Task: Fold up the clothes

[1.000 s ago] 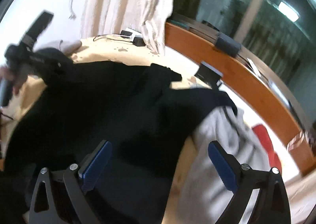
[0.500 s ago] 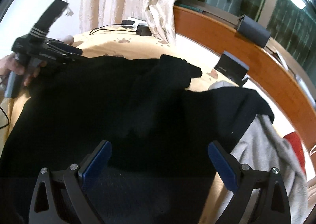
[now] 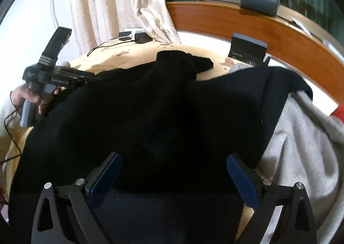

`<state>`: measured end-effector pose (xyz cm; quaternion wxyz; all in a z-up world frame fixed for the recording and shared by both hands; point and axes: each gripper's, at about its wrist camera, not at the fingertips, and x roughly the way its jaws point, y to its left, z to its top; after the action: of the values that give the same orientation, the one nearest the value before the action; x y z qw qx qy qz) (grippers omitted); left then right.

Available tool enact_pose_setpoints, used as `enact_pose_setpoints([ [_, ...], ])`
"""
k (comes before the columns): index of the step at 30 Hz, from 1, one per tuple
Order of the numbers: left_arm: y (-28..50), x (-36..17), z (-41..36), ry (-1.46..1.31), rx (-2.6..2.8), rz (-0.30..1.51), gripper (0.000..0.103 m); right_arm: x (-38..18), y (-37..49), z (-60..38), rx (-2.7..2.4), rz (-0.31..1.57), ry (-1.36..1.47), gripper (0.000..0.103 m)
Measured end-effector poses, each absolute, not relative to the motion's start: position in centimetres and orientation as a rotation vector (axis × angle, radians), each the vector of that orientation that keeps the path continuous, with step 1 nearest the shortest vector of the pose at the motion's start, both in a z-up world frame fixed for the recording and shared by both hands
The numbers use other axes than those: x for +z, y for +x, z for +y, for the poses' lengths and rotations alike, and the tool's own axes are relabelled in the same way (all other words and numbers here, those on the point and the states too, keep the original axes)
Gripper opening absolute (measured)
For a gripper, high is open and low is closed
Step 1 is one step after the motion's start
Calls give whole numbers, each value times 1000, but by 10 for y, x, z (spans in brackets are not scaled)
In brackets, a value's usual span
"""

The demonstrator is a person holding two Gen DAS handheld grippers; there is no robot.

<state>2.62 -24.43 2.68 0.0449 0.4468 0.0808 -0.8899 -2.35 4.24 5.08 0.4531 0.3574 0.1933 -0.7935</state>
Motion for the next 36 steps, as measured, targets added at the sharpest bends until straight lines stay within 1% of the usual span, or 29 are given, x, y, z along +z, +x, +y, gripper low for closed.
enact_pose_setpoints([
  [2, 23, 26, -241, 1358, -2681, 193, 82, 49, -26, 45, -1954, 456, 904, 100],
  [10, 14, 25, -244, 1385, -2670, 176, 83, 46, -28, 47, -1933, 428, 936, 100],
  [11, 14, 25, -244, 1390, -2670, 176, 83, 46, -28, 46, -1930, 427, 938, 100],
  [12, 15, 26, -242, 1392, -2682, 169, 79, 45, -29, 47, -1929, 424, 941, 100],
  [13, 16, 27, -239, 1393, -2696, 162, 67, 45, -29, 47, -1928, 420, 945, 100],
  [14, 17, 28, -236, 1395, -2709, 154, 59, 45, -30, 47, -1927, 416, 949, 100],
  [15, 18, 30, -231, 1395, -2722, 147, 41, 44, -31, 48, -1926, 410, 955, 100],
  [16, 20, 31, -226, 1394, -2735, 139, 28, 44, -32, 48, -1925, 404, 961, 100],
  [18, 22, 32, -216, 1384, -2740, 90, 19, 43, -34, 49, -1923, 387, 977, 100],
  [20, 25, 35, -208, 1366, -2730, 43, 17, 43, -36, 50, -1920, 372, 991, 100],
  [23, 32, 39, -206, 1317, -2737, 87, 16, 41, -41, 52, -1914, 346, 1014, 100],
  [26, 39, 40, -215, 1234, -2727, 206, 16, 40, -43, 53, -1911, 333, 1025, 100],
  [29, 43, 36, -229, 1192, -2700, 368, 16, 39, -42, 51, -1915, 353, 1029, 101],
  [30, 44, 35, -233, 1180, -2689, 418, 16, 39, -41, 48, -1916, 376, 1029, 102],
  [32, 47, 36, -236, 1156, -2688, 454, 16, 37, -36, 44, -1927, 440, 1022, 102],
  [36, 50, 37, -237, 1144, -2679, 478, 16, 34, -27, 36, -1944, 555, 1004, 102],
])
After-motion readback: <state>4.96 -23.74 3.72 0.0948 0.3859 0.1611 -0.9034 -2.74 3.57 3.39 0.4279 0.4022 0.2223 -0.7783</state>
